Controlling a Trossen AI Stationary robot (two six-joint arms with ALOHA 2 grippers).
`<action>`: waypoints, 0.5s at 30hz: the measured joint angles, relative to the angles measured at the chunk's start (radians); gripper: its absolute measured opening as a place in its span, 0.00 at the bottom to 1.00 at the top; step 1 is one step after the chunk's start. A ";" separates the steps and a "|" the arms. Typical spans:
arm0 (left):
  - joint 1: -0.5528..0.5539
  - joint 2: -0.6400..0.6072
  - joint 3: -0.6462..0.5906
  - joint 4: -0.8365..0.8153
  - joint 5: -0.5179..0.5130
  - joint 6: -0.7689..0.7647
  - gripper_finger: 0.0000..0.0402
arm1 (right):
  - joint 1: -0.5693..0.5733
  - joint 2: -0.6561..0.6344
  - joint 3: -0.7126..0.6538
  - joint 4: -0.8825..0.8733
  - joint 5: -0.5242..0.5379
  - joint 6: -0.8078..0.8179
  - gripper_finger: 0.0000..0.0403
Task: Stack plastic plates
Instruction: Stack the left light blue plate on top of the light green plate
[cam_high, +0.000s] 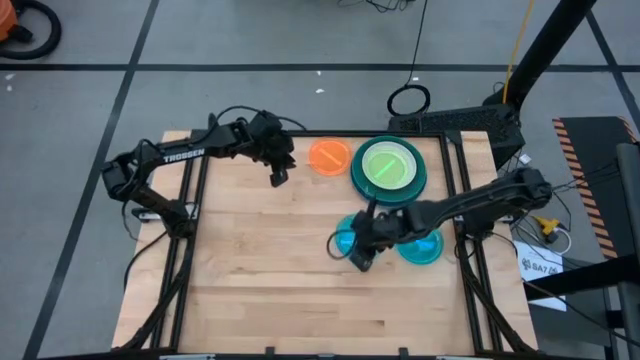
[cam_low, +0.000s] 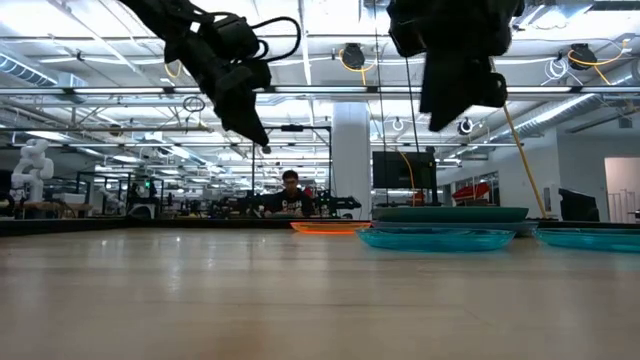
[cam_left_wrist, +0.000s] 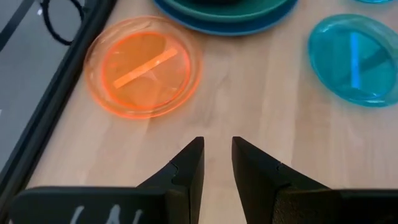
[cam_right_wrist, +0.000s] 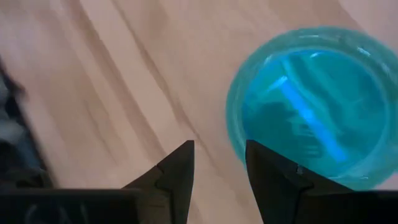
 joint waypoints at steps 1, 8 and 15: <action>-0.011 0.000 0.000 0.000 0.000 0.007 0.22 | 0.009 0.021 0.015 -0.024 0.002 -0.047 0.35; -0.052 0.000 0.000 0.001 0.000 0.051 0.22 | 0.101 0.170 0.113 -0.267 -0.003 -0.400 0.35; -0.062 0.000 0.000 0.000 0.000 0.051 0.22 | 0.136 0.273 0.116 -0.297 0.005 -0.482 0.35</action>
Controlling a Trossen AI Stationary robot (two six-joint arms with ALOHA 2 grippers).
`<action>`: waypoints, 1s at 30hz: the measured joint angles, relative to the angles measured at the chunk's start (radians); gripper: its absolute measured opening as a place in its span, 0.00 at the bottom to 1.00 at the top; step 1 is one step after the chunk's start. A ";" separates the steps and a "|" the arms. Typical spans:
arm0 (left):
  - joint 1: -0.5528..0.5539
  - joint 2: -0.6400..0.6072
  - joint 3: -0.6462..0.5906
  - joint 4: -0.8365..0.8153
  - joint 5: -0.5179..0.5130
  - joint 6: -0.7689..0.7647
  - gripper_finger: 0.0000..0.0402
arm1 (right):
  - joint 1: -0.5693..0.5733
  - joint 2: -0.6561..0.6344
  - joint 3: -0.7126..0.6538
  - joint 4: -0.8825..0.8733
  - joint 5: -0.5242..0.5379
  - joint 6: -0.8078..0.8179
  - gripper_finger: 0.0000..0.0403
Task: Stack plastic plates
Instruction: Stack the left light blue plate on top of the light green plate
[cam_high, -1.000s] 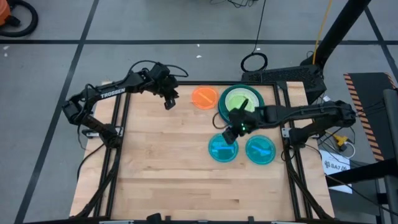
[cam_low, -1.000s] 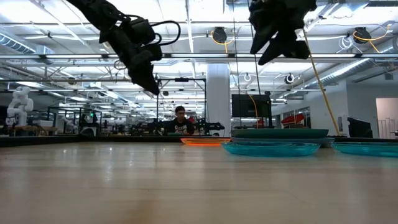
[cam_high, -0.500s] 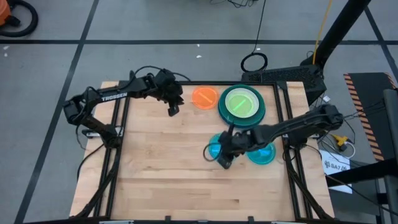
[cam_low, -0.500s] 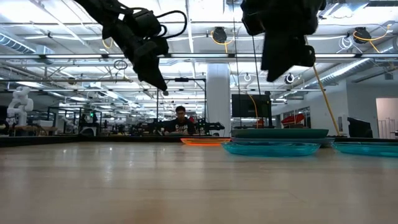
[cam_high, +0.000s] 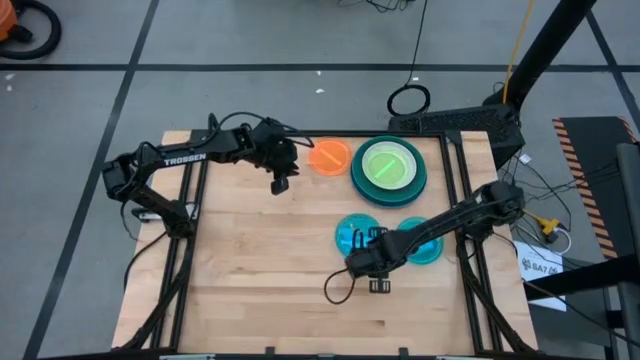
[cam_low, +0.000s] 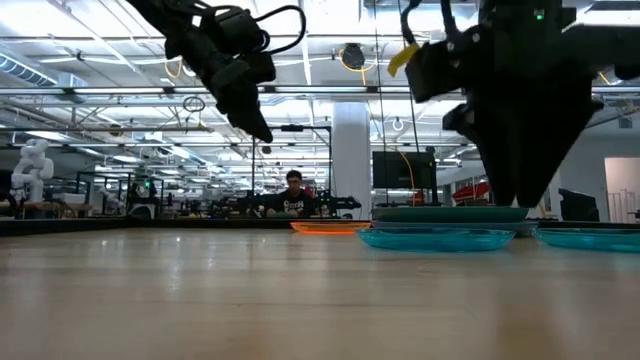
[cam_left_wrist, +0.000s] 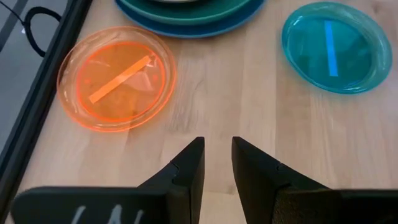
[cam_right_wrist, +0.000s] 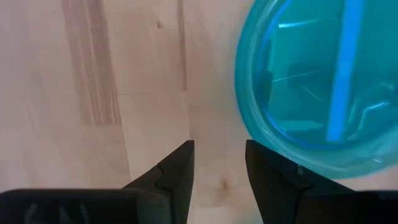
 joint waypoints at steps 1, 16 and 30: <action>0.000 0.000 0.000 0.000 0.000 0.001 0.22 | 0.000 0.012 0.000 0.001 0.002 0.003 0.35; 0.000 0.000 0.000 0.000 0.000 0.005 0.22 | -0.024 0.113 0.000 0.047 0.110 -0.035 0.35; 0.000 0.000 0.000 0.000 -0.001 0.004 0.22 | -0.063 0.135 0.002 0.097 0.057 -0.107 0.23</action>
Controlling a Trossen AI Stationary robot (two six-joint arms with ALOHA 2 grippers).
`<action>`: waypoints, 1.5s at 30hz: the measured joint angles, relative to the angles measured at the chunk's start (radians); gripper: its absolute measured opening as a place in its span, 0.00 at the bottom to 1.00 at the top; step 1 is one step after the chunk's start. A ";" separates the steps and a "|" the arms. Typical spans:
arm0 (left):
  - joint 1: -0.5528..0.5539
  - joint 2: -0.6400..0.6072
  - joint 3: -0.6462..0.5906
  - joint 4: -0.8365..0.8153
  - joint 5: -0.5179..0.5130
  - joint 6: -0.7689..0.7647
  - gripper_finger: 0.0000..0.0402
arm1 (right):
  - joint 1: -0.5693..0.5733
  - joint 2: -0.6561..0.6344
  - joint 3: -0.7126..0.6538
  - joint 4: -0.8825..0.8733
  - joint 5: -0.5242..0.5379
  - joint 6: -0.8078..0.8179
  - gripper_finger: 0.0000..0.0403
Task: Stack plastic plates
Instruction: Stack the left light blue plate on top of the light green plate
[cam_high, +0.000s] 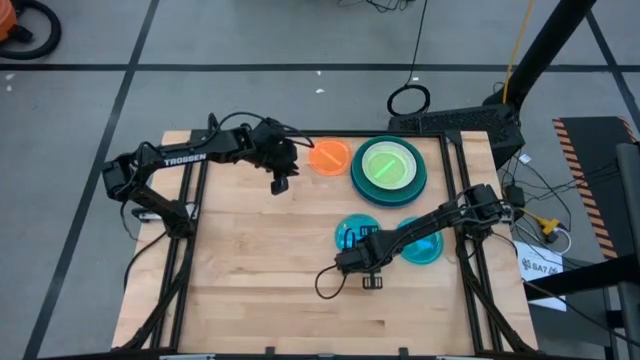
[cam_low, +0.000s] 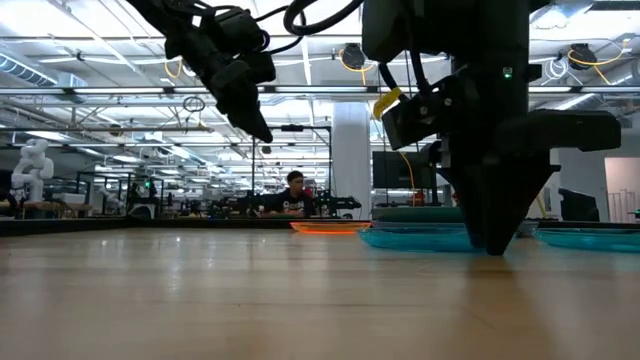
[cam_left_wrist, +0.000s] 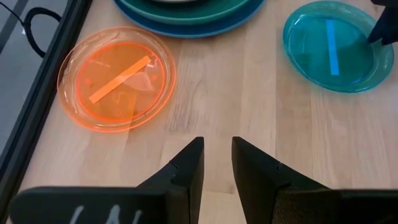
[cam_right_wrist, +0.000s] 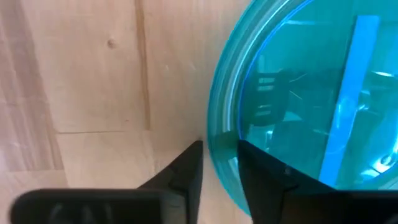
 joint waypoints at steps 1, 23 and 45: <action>0.000 0.000 0.000 0.000 0.000 0.000 0.22 | 0.000 0.000 0.000 0.001 -0.002 0.000 0.20; 0.000 0.000 -0.001 -0.002 0.000 -0.005 0.22 | -0.002 0.009 0.096 -0.060 -0.013 -0.045 0.00; -0.016 -0.044 -0.001 -0.027 0.000 -0.031 0.22 | -0.034 0.004 0.438 -0.422 -0.005 -0.024 0.00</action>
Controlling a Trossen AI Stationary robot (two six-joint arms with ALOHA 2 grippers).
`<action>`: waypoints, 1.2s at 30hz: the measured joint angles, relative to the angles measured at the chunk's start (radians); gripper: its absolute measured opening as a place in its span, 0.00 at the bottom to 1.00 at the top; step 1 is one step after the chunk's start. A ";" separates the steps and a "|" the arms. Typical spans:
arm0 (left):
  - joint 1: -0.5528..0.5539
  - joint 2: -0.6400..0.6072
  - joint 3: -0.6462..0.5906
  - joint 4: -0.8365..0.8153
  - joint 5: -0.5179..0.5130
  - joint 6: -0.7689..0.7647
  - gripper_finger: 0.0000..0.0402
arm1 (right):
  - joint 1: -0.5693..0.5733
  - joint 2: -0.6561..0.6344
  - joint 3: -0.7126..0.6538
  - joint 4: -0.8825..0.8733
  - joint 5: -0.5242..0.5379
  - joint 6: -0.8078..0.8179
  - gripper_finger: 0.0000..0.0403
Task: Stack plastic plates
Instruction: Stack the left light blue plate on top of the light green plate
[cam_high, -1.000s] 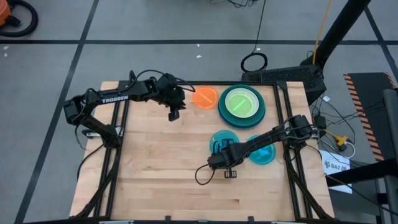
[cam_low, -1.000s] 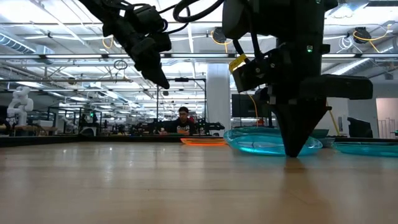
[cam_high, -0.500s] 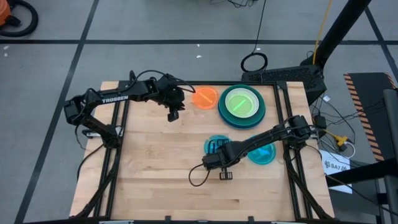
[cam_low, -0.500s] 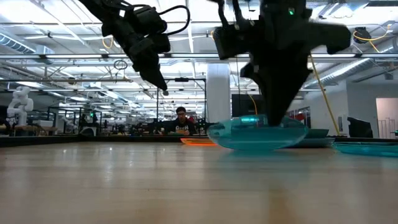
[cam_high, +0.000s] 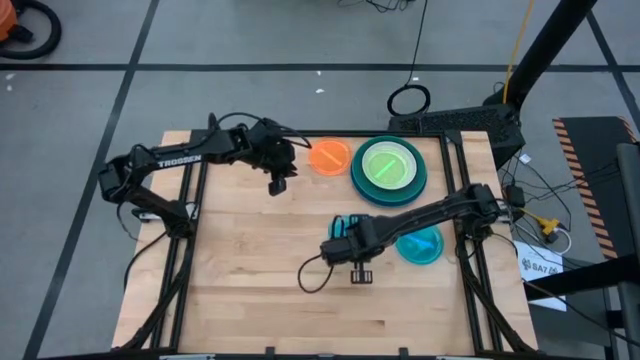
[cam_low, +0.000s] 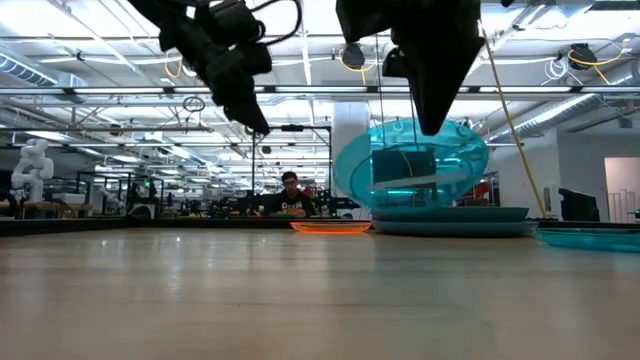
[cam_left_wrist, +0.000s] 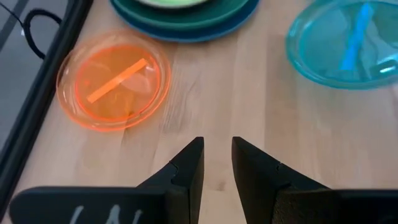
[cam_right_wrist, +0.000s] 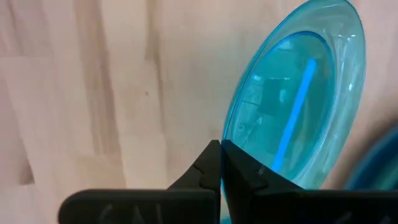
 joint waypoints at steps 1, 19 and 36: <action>-0.003 -0.014 0.000 -0.006 0.000 -0.001 0.22 | -0.008 0.000 0.013 -0.025 0.002 -0.006 0.00; -0.129 -0.178 0.000 -0.082 0.000 0.018 0.22 | -0.206 -0.011 0.147 -0.310 0.133 -0.136 0.00; -0.128 -0.299 -0.081 -0.101 -0.002 0.016 0.22 | -0.469 -0.080 0.147 -0.200 0.236 -0.325 0.00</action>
